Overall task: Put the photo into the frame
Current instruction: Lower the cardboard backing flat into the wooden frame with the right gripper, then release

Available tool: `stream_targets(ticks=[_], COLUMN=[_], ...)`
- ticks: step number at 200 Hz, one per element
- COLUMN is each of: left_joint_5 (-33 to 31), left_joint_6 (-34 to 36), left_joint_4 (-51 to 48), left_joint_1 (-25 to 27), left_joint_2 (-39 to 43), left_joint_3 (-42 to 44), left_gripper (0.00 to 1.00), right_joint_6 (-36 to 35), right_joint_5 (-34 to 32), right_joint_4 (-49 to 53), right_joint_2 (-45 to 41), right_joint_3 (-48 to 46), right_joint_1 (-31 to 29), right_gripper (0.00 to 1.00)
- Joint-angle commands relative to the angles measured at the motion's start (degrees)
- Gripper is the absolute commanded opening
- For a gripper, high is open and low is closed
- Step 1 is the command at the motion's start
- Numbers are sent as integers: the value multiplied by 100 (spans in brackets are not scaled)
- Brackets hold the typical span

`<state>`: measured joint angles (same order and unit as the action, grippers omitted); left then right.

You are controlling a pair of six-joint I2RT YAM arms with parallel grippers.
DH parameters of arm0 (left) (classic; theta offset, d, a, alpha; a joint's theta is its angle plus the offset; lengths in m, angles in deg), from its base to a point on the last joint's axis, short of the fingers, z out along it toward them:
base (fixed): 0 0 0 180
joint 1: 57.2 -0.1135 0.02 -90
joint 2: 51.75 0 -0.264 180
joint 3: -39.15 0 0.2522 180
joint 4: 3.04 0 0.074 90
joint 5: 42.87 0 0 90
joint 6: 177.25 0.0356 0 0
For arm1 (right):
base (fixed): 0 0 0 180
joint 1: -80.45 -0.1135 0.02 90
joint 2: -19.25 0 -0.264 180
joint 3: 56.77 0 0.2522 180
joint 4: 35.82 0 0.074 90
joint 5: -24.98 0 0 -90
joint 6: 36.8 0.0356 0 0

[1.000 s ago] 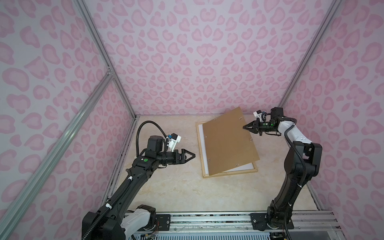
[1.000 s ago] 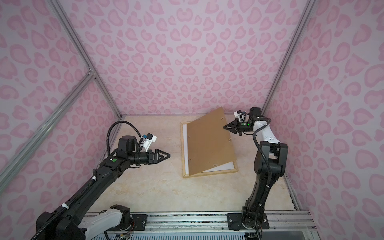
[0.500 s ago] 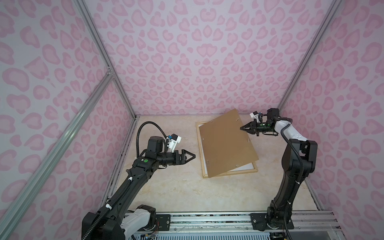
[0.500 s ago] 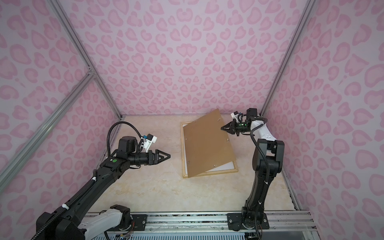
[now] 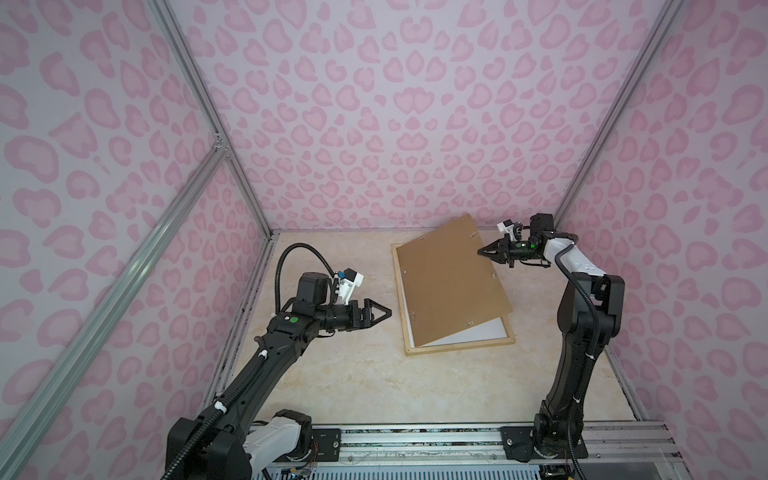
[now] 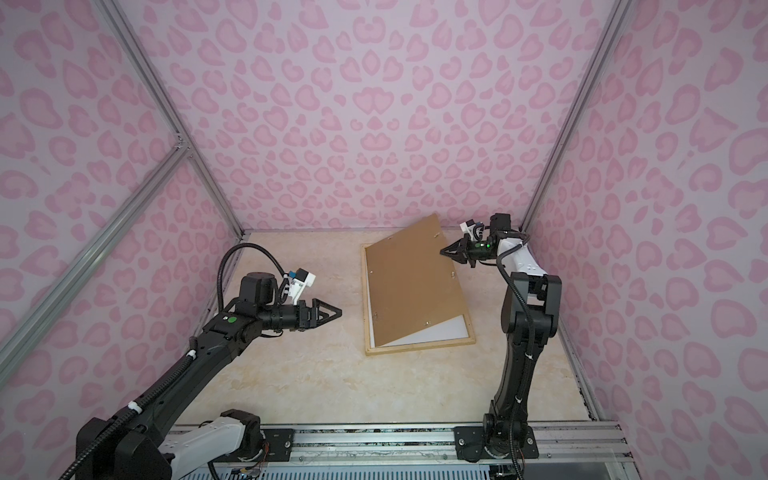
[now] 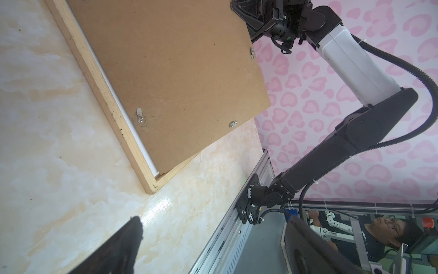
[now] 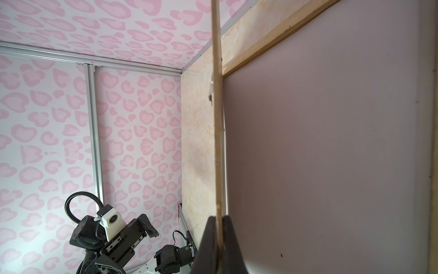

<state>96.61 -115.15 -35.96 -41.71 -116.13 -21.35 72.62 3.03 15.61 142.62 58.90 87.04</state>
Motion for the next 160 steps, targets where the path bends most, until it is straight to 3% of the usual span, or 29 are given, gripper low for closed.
stream_targets(ticks=[1,160], left_joint_5=[72,73], left_joint_6=[21,4], left_joint_4=[191,193], left_joint_1=[-6,-28], left_joint_2=[-31,-110], left_joint_3=[-28,-19], left_gripper=[97,97], right_joint_6=[-196,-443], right_joint_5=[287,255], right_joint_4=[255,186], right_joint_2=[78,290], right_joint_3=[18,-426], right_joint_1=[-17,-53], right_gripper=[0,0])
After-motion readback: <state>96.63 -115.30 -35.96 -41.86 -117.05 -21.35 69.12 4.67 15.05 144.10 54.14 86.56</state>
